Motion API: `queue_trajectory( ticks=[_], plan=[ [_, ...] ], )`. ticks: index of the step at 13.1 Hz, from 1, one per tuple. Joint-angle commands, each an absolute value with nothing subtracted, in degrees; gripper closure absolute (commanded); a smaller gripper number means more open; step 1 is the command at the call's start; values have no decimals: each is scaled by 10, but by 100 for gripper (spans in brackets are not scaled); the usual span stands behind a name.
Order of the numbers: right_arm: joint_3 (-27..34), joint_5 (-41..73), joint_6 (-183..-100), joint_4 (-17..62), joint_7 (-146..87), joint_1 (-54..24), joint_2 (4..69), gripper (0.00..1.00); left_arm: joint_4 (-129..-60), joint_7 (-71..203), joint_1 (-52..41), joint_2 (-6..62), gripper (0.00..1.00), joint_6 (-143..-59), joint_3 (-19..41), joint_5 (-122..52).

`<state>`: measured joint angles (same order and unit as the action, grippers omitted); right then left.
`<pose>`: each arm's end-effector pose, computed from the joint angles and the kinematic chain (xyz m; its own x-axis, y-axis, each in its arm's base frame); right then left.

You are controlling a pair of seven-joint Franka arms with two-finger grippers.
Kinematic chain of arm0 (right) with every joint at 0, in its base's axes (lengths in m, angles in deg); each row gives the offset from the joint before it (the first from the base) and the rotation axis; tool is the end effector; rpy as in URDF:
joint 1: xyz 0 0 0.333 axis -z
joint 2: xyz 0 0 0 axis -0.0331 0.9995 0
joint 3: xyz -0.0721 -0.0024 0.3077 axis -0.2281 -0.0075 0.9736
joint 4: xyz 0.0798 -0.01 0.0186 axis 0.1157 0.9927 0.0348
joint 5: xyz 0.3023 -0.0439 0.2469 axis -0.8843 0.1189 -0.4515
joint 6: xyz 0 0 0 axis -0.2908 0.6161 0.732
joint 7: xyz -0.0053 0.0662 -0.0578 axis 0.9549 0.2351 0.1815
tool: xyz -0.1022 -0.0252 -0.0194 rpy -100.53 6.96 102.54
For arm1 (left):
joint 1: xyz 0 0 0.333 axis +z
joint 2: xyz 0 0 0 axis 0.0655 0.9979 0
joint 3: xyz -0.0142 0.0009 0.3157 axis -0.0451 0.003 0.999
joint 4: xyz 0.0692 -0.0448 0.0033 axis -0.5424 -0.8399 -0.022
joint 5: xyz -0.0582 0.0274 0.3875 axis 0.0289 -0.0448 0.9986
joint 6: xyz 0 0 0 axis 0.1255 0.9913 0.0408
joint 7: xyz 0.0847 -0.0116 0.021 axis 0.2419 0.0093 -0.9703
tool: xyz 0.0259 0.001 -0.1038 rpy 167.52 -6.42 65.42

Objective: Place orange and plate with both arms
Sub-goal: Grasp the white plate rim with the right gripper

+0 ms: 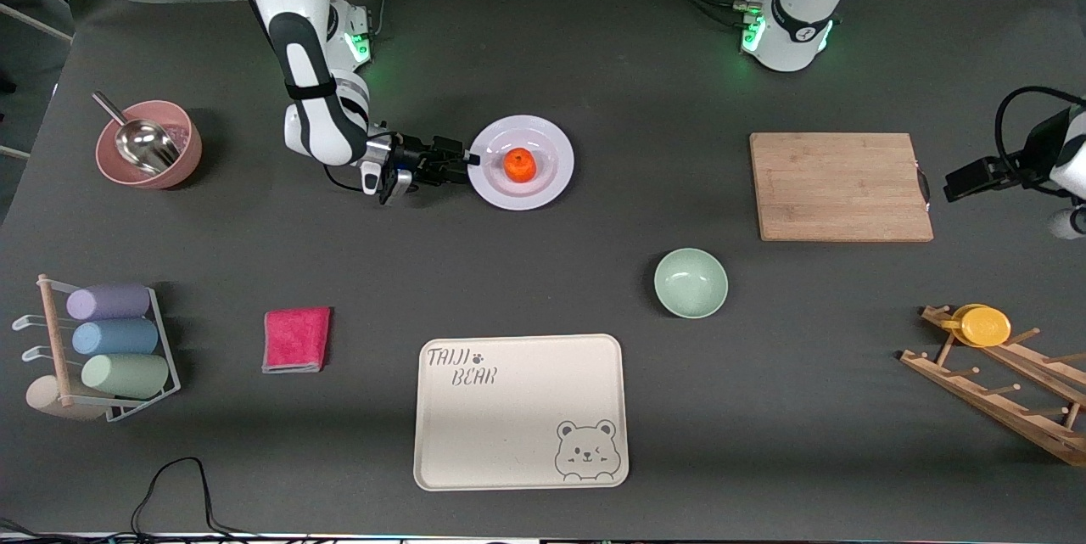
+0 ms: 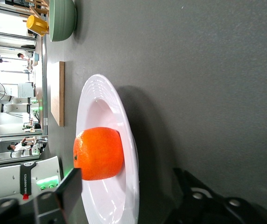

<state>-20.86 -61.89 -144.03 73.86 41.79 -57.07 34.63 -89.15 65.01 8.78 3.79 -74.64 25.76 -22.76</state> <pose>0.3219 0.2051 0.1180 0.9985 0.0119 0.0528 0.0511 -0.5276 -0.8479 0.5573 0.0217 0.5792 0.9849 0.1535 -0.0798 0.1490 -0.9871 -0.0594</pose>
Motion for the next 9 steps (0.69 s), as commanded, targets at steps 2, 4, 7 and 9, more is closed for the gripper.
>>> queue_trajectory(
  ticks=[2,4,7,9],
  plan=[
    [-209,-638,-1437,746,443,-580,347,31,-911,663,57,-2,0,-741,279,-206],
    [-205,-638,-1437,747,443,-582,347,38,-899,663,-4,-4,0,-740,324,-196],
    [-202,-670,-1437,747,443,-611,348,43,-929,658,-10,-10,0,-754,326,-198],
    [-202,-684,-1437,747,443,-621,348,63,-950,654,-12,-18,0,-758,324,-198]
  ],
)
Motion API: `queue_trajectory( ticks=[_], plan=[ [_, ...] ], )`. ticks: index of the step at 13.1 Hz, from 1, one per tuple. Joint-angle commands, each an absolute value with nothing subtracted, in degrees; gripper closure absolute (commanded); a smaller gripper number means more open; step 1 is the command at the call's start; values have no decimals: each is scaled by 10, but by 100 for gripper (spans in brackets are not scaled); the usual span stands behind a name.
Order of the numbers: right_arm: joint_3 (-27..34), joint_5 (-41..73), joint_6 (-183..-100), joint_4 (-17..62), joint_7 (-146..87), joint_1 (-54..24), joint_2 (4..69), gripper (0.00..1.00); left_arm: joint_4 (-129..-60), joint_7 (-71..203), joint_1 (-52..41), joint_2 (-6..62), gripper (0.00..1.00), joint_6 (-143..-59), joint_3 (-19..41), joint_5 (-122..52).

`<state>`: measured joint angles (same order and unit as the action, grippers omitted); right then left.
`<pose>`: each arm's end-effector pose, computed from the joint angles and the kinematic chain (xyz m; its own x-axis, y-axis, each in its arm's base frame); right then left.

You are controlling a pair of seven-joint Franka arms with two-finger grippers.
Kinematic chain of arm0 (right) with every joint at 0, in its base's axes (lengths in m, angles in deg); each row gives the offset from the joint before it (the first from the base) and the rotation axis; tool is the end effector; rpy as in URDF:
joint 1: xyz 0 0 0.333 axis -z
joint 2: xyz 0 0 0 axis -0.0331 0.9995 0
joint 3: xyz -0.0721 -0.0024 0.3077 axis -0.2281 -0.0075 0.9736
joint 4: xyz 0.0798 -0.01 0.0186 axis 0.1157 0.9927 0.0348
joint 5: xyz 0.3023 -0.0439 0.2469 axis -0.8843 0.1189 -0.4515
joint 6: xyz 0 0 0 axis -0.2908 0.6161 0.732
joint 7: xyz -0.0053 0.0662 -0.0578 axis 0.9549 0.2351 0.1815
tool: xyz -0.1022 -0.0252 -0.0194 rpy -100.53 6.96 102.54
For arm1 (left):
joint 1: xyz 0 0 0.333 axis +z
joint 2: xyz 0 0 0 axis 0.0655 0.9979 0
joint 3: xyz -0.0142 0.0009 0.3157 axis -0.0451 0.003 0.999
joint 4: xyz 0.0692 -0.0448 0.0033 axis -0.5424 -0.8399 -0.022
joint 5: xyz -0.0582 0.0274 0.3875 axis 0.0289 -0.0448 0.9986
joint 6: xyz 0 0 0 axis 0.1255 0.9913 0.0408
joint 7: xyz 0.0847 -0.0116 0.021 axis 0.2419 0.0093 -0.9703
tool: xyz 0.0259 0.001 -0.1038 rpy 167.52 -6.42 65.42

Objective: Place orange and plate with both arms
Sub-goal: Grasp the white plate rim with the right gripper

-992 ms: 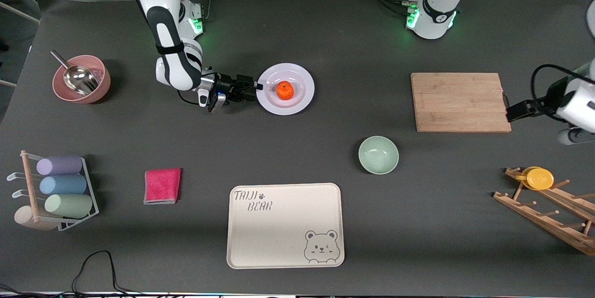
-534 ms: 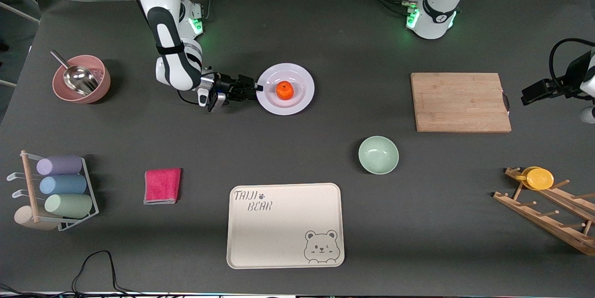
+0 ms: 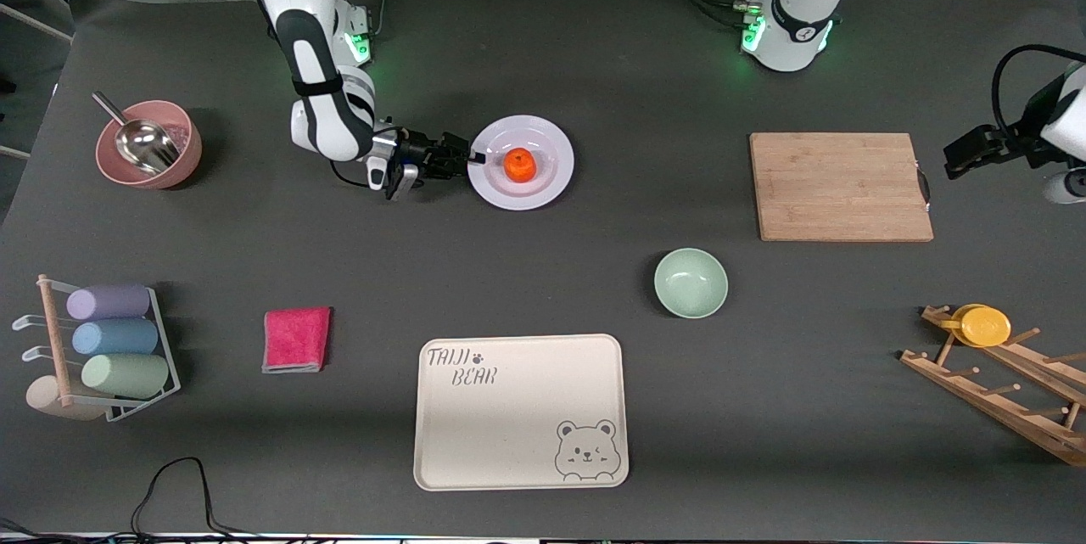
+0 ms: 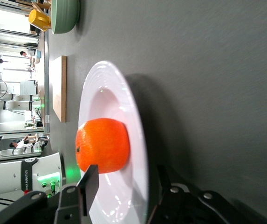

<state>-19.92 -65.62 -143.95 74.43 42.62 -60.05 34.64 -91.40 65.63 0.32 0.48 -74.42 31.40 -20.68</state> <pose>0.3058 0.2246 0.1159 0.9983 0.0215 0.0546 0.0579 -0.5143 -0.8557 0.5403 -0.0014 0.5924 0.9937 0.0938 -0.0619 0.0879 -0.9918 -0.0926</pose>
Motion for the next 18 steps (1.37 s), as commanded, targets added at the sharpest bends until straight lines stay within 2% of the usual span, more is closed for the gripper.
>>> queue_trajectory(
  ticks=[1,2,3,9,14,18],
  plan=[
    [-202,-684,-1437,747,444,-622,348,78,-953,661,-12,-16,0,-757,324,-198],
    [-202,-683,-1437,747,444,-622,348,91,-955,662,-10,-13,0,-753,324,-198],
    [-202,-683,-1437,747,444,-622,348,100,-956,662,-8,-12,0,-749,325,-198],
    [-205,-684,-1437,744,427,-614,339,100,-955,662,-13,-3,0,-747,324,-198],
    [-210,-683,-1437,736,345,-613,292,100,-954,662,-13,6,0,-754,324,-198],
    [-239,-681,-1437,705,309,-613,284,100,-953,662,-13,10,0,-754,324,-198]
  ],
)
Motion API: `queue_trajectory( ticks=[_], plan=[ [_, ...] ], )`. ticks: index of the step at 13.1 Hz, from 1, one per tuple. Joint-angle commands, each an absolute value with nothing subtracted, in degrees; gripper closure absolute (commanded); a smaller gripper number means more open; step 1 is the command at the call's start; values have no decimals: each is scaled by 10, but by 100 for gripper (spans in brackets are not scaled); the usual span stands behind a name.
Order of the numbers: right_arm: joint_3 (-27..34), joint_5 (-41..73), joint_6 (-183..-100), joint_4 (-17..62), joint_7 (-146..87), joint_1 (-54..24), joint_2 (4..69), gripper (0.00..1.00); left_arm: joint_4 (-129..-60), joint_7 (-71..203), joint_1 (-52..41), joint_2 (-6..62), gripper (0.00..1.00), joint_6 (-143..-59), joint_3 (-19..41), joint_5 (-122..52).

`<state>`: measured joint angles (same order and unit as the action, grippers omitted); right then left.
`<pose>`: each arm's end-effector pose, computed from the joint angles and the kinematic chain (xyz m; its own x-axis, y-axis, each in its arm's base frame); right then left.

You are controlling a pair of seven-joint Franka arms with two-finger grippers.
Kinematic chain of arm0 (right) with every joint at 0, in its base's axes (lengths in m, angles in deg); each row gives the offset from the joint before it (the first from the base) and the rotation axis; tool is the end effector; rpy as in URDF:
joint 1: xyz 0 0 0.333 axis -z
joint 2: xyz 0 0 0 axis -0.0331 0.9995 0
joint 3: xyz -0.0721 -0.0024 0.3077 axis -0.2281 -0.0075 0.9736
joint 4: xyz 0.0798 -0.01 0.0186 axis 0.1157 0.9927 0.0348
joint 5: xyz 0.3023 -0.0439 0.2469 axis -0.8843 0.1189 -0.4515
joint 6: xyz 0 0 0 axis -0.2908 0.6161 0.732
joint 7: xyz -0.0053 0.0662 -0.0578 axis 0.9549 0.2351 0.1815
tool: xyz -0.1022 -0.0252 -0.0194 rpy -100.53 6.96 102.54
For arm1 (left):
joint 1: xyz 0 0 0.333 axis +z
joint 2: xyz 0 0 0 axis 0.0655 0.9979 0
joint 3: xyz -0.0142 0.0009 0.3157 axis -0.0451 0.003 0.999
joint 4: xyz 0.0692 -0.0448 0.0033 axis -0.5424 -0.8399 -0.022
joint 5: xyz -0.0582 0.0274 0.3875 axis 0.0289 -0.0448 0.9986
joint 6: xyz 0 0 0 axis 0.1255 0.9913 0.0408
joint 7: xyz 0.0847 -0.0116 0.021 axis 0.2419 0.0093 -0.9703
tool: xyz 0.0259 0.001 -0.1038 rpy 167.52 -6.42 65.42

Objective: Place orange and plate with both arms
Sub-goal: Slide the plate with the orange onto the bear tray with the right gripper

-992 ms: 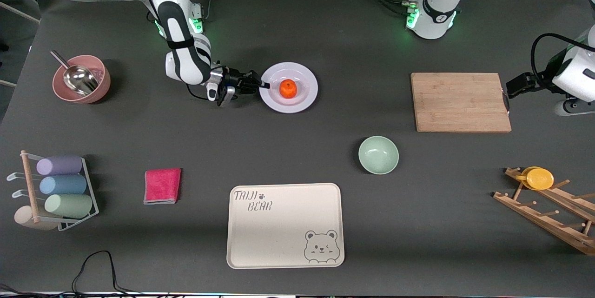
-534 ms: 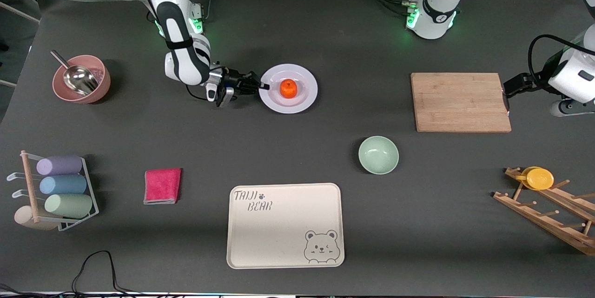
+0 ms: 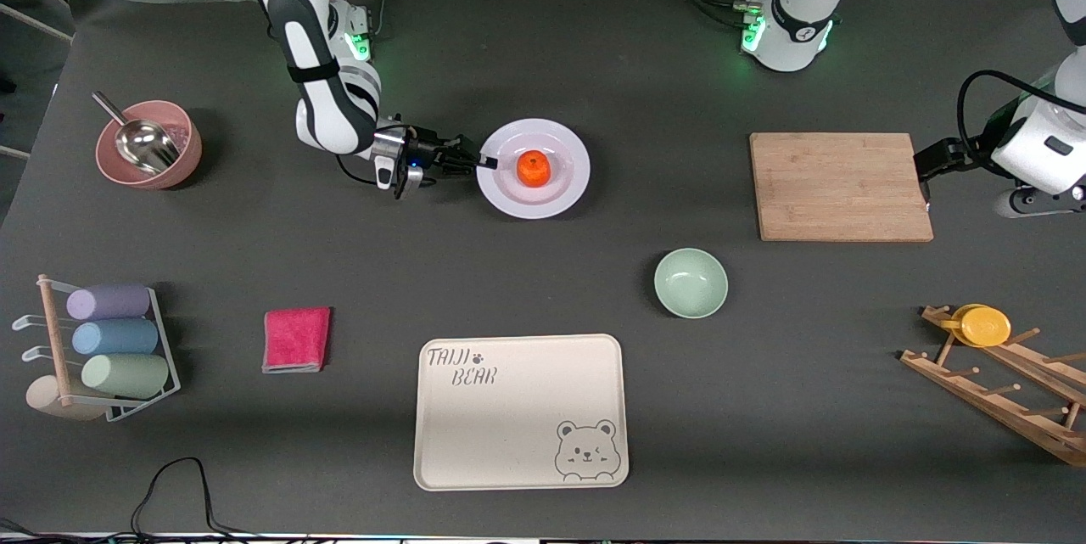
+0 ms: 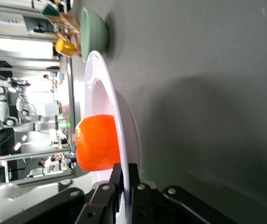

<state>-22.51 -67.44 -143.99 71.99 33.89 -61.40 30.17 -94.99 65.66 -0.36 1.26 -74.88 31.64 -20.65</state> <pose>0.3373 0.2434 0.1563 0.9954 -0.0959 0.0006 -0.0405 -0.4256 -0.9040 0.5396 -0.0057 0.5564 0.9879 0.0851 -0.1293 0.0723 -0.9923 -0.1005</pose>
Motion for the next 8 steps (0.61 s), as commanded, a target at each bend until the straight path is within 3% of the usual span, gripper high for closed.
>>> queue_trajectory(
  ticks=[1,8],
  plan=[
    [-245,-678,-1437,688,283,-613,284,100,-953,662,-13,11,0,-755,324,-198],
    [-274,-591,-1443,478,85,-558,344,100,-953,662,-13,13,0,-751,324,-198]
  ],
)
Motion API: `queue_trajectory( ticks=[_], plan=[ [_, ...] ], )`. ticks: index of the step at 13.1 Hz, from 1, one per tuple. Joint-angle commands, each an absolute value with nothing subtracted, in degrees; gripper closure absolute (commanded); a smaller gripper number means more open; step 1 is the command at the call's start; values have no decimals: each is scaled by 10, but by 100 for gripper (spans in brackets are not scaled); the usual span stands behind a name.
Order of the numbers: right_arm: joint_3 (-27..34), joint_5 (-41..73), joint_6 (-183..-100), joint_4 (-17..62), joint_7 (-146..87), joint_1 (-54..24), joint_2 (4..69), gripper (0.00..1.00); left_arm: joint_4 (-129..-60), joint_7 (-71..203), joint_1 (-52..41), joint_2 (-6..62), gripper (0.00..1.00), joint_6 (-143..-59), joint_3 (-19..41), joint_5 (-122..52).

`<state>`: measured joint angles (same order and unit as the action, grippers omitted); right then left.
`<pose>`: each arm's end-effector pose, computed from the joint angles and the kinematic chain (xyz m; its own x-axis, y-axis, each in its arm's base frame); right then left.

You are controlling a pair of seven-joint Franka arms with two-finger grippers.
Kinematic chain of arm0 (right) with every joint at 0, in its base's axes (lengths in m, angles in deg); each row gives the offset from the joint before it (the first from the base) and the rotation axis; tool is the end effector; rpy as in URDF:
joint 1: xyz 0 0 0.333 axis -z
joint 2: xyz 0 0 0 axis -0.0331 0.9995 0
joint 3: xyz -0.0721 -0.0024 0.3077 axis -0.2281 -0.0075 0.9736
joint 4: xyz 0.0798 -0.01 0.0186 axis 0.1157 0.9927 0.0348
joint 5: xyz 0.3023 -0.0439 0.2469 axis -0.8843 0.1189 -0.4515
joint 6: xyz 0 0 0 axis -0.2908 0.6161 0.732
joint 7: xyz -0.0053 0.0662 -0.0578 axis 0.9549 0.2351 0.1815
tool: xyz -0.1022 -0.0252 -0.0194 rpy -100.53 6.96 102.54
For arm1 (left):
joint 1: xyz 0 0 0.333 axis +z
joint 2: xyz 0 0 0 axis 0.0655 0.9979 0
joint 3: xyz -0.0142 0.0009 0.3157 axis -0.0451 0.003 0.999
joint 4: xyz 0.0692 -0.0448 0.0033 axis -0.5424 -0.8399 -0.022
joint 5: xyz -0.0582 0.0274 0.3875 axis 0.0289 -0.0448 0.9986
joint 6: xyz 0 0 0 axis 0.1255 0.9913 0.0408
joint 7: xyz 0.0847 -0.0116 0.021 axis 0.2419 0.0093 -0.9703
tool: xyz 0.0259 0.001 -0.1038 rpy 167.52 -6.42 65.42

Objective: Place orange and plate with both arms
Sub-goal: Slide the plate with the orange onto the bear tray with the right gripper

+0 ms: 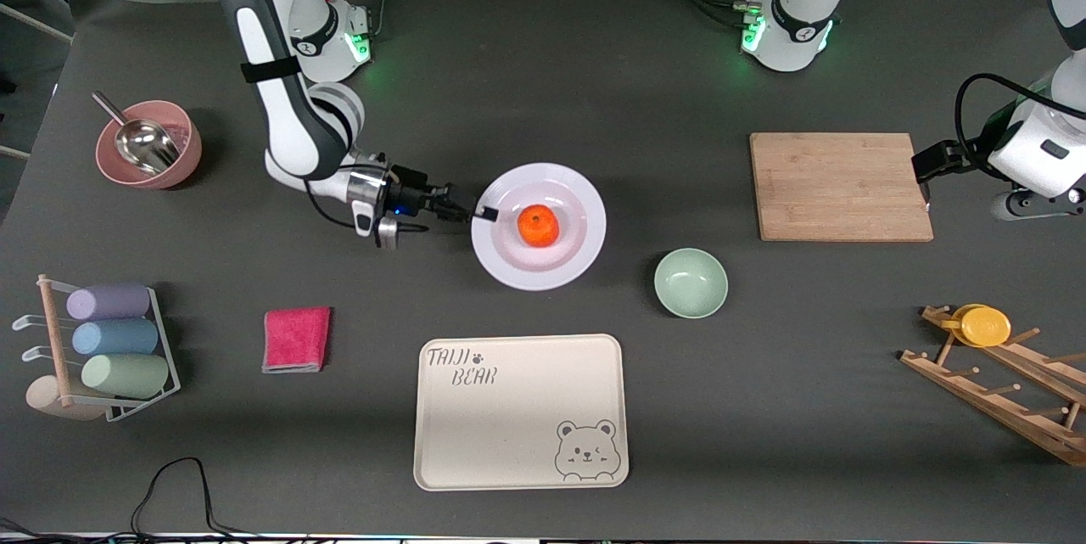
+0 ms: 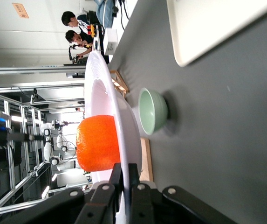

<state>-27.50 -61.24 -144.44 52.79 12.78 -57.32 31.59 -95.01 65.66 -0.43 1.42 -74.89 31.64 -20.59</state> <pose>0.4841 0.2564 0.2558 0.9711 -0.2342 -0.0469 -0.1183 -0.3010 -0.9463 0.5402 -0.0063 0.5548 0.9877 0.0839 -0.1321 0.0706 -0.9923 -0.1020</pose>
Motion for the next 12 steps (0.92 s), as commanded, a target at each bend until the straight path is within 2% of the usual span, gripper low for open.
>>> queue_trajectory(
  ticks=[1,5,12],
  plan=[
    [-274,-554,-1444,424,36,-537,365,100,-953,662,-13,14,0,-750,324,-198],
    [-274,-464,-1443,283,-82,-472,423,100,-953,662,-13,15,0,-750,324,-198],
    [-270,-443,-1437,23,-193,-380,590,100,-952,662,-12,17,0,-748,324,-198]
  ],
)
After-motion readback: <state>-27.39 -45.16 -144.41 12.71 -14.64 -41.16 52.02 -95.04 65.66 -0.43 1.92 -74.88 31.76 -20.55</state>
